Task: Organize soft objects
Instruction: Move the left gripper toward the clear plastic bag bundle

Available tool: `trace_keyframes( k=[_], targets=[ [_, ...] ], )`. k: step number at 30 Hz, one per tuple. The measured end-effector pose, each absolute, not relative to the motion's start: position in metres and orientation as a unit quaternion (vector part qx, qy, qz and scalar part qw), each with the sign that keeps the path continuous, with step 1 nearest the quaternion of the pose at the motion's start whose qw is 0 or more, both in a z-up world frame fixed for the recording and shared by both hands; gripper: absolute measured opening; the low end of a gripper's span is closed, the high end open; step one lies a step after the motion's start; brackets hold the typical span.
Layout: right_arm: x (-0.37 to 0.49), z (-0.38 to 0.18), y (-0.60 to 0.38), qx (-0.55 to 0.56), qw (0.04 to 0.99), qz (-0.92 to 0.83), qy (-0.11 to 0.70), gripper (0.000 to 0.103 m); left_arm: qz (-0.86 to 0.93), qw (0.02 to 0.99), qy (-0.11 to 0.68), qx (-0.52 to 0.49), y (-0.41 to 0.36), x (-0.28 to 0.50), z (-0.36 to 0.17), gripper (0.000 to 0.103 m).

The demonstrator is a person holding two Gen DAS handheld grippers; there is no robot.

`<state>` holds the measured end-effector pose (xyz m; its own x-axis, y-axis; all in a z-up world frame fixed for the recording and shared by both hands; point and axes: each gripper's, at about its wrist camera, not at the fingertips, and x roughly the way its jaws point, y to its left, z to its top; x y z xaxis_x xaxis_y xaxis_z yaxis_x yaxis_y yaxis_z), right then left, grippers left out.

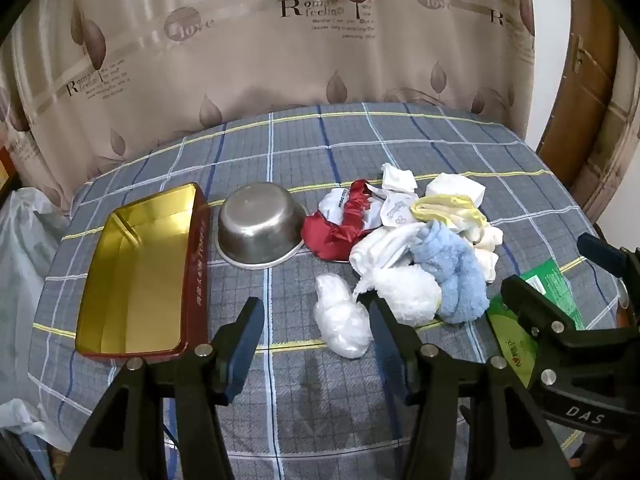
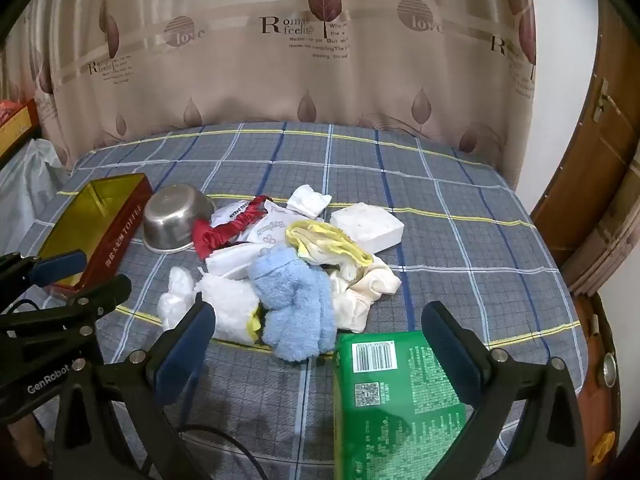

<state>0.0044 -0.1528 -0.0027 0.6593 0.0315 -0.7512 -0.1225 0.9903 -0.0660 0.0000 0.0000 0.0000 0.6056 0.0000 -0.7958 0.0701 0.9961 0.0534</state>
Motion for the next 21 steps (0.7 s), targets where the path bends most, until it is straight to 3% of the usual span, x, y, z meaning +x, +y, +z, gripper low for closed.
trace_keyframes(
  k=[21],
  targets=[
    [0.0039, -0.0036, -0.1559, -0.052, 0.913, 0.044, 0.403, 0.102, -0.011, 0.893, 0.449, 0.033, 0.0041, -0.0008, -0.0076, 0.056]
  ],
)
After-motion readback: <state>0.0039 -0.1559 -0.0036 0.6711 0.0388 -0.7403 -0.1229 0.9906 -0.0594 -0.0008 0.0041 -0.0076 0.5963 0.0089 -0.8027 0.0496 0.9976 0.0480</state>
